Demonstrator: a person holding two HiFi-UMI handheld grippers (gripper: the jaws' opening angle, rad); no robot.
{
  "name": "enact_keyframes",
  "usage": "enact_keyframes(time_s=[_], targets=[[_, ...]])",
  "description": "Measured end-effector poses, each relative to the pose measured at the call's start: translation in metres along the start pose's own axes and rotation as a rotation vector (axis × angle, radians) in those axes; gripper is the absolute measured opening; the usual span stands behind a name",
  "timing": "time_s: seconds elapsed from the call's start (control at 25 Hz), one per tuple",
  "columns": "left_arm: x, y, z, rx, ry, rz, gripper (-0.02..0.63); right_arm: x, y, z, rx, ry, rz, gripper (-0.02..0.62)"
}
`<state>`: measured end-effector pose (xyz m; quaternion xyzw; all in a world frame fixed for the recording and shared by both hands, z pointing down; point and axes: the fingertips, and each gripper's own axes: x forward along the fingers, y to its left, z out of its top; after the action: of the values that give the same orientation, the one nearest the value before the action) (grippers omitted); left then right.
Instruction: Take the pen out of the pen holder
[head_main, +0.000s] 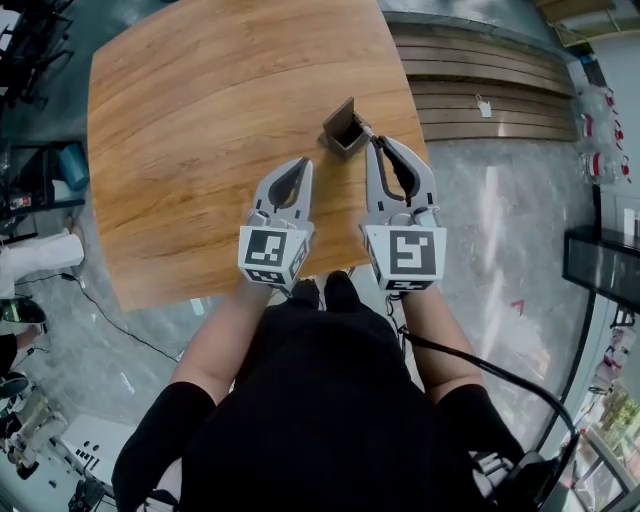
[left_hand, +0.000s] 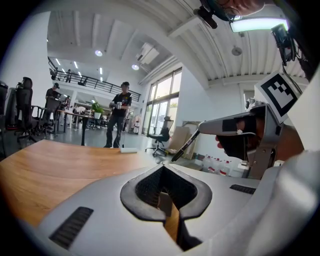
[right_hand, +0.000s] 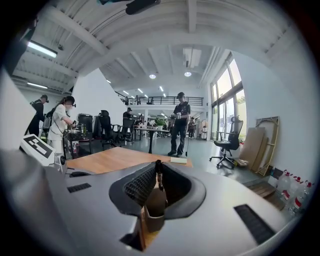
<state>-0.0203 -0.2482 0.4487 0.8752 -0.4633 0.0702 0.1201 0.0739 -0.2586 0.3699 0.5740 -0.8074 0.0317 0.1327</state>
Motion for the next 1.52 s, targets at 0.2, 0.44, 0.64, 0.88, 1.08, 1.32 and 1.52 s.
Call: enact_keyframes(time_s=[0.2,0.44,0.64,0.88,1.08,1.32,1.52], targets=[[0.002,-0.001,-0.008,-0.010,0.010,0.001,0.000,0.012,0.002,-0.021,-0.007,0.039,0.011,0.040],[0.009,0.008,-0.010,-0.005,0.019,0.011,0.000,0.037,0.005,-0.063,-0.011,0.128,0.035,0.041],[0.015,0.019,-0.013,-0.006,0.023,0.030,0.000,0.056,0.009,-0.102,-0.037,0.199,0.055,0.040],[0.017,0.023,-0.019,-0.010,0.040,0.042,0.000,0.066,0.019,-0.134,-0.069,0.268,0.083,0.040],[0.017,0.023,-0.025,-0.009,0.053,0.043,0.000,0.069,0.027,-0.149,-0.064,0.289,0.103,0.040],[0.013,0.023,-0.028,-0.006,0.061,0.044,0.000,0.071,0.029,-0.157,-0.086,0.310,0.098,0.040],[0.009,0.022,-0.029,-0.003,0.064,0.048,0.000,0.071,0.034,-0.159,-0.080,0.312,0.107,0.041]])
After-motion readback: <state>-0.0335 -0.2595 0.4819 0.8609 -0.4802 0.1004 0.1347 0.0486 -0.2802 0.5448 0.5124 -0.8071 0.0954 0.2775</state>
